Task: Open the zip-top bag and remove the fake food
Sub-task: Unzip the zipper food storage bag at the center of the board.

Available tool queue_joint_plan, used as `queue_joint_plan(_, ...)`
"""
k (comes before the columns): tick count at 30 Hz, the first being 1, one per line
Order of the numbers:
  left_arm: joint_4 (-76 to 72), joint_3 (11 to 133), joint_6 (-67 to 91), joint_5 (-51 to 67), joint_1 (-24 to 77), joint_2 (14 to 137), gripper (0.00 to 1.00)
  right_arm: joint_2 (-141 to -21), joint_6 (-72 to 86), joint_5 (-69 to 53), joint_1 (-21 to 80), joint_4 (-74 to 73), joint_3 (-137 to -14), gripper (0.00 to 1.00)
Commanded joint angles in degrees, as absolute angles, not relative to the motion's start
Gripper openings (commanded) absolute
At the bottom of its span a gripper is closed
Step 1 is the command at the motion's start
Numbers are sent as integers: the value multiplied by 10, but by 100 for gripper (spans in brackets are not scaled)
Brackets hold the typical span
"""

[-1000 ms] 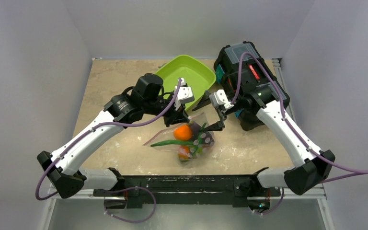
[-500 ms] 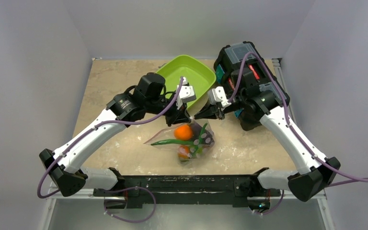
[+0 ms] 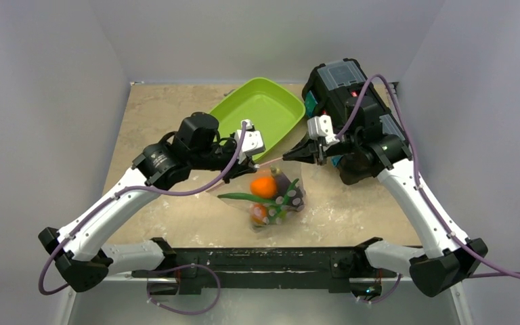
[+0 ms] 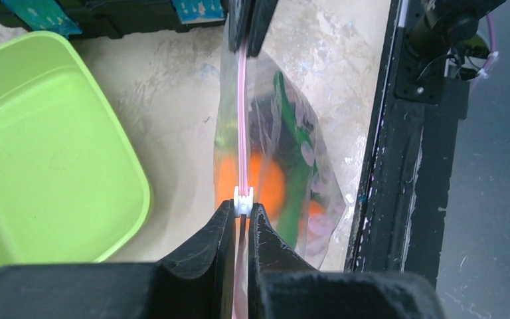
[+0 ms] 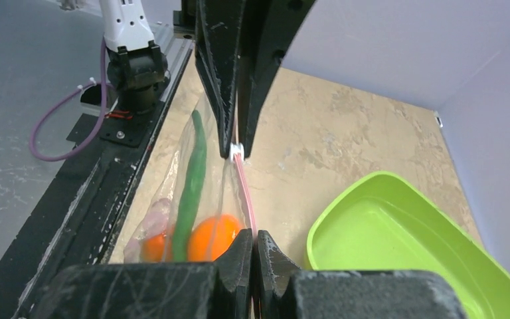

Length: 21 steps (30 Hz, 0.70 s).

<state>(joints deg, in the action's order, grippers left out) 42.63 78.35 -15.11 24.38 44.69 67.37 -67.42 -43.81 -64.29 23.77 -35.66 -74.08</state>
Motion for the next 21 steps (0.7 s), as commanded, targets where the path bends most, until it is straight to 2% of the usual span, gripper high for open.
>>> queue_joint_plan(1, 482, 767, -180, 203, 441, 639, 0, -653, -420, -646, 209, -340, -732, 0)
queue_joint_plan(21, 514, 741, -207, 128, 437, 577, 0, -631, -400, -655, 170, -320, -716, 0)
